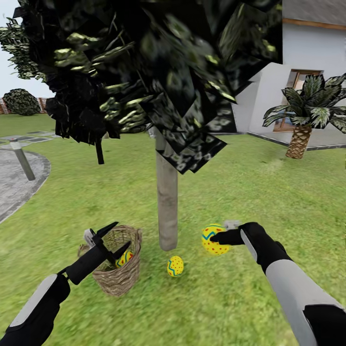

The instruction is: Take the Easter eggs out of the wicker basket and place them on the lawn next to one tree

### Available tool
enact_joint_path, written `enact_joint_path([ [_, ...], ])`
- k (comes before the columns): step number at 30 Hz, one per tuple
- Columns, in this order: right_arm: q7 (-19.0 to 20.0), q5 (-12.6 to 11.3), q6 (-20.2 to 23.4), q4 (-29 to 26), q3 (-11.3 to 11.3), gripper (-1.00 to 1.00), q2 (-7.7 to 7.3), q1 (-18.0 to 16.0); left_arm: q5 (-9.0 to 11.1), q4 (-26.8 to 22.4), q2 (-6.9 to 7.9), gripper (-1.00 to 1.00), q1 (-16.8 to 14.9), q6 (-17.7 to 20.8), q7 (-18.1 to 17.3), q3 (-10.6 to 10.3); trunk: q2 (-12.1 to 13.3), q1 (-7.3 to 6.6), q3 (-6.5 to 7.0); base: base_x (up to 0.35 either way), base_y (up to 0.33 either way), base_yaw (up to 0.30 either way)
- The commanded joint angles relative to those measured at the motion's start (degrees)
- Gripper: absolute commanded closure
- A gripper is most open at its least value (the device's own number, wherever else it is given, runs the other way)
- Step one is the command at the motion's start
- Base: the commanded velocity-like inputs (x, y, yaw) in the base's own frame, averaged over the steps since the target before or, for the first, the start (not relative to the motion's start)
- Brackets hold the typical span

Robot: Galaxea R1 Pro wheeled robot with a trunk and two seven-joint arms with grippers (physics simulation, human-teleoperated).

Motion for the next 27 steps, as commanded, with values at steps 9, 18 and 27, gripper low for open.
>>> enact_joint_path([
  [9, -12.45, 0.48, -0.87, 0.33, 1.11, 1.0, 3.77, 0.04, -0.41, 2.56, -0.99, -1.0, -0.04, 0.06, -0.48, -0.07, -0.03, -0.01, -0.06, 0.0, -0.286, 0.125],
  [18, -12.95, 0.23, -2.07, 1.16, 1.27, 1.0, 4.19, 0.04, -0.41, 2.64, -1.0, -1.0, -0.04, 0.06, -0.48, -0.07, -0.03, -0.01, -0.06, 0.0, -0.341, 0.293],
  [27, -12.55, 0.15, -2.47, 1.18, 4.93, 1.0, 4.19, 0.35, -0.41, 2.66, -1.0, -1.0, -0.04, 0.06, -0.48, -0.05, -0.03, -0.01, -0.06, 0.0, -0.341, 0.293],
])
